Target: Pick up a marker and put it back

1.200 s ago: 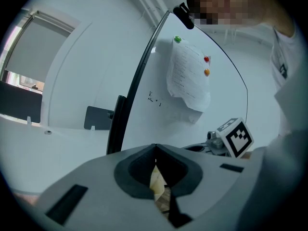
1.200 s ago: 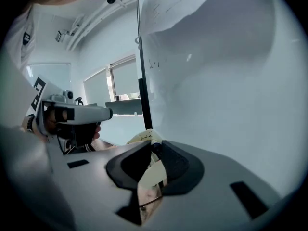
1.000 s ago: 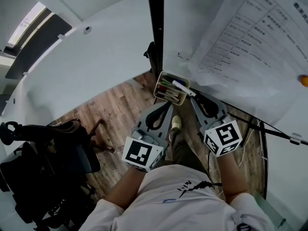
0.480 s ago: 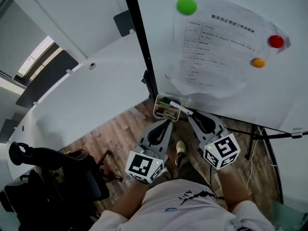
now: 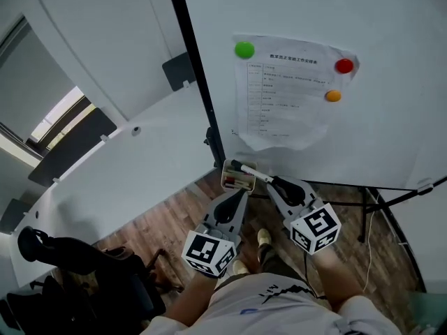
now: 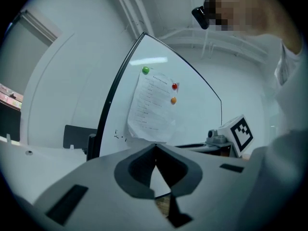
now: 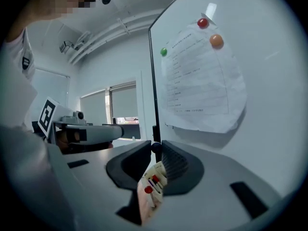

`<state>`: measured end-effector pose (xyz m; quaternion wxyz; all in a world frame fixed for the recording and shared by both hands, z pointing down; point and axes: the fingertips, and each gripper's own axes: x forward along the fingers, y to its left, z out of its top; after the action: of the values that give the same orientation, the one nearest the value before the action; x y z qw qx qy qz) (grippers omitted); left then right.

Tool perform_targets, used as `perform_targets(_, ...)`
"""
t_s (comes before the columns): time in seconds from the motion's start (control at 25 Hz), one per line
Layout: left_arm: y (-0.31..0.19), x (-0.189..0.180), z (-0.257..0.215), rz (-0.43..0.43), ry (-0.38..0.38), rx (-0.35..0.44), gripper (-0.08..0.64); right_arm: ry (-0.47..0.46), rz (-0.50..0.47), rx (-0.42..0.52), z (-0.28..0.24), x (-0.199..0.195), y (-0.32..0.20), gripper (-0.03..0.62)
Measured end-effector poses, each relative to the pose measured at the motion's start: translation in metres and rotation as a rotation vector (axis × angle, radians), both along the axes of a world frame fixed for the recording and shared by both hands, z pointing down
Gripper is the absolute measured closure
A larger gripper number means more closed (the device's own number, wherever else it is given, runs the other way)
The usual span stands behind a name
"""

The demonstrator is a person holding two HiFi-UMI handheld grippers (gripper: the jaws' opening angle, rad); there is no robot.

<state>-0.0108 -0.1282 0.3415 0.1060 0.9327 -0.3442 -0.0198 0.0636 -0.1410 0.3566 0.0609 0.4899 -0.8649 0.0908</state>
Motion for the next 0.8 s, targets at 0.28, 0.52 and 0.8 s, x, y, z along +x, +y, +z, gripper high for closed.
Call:
perform_targets(0.28,0.010,-0.005,-0.008,-0.001,0.005,0.025,0.549,0.000,0.015,0.011,-0.003,-0.004,0.011,0.517)
perform_targets(0.52,0.009,-0.011,-0.012,-0.013,0.010,0.033,0.549,0.008,0.015,0.017,-0.007,-0.009,0.012,0.517)
perform_targets(0.8,0.001,-0.015,-0.004,-0.039,0.008,0.023,0.549,0.012,0.019,-0.006,0.004,-0.006,0.005,0.517)
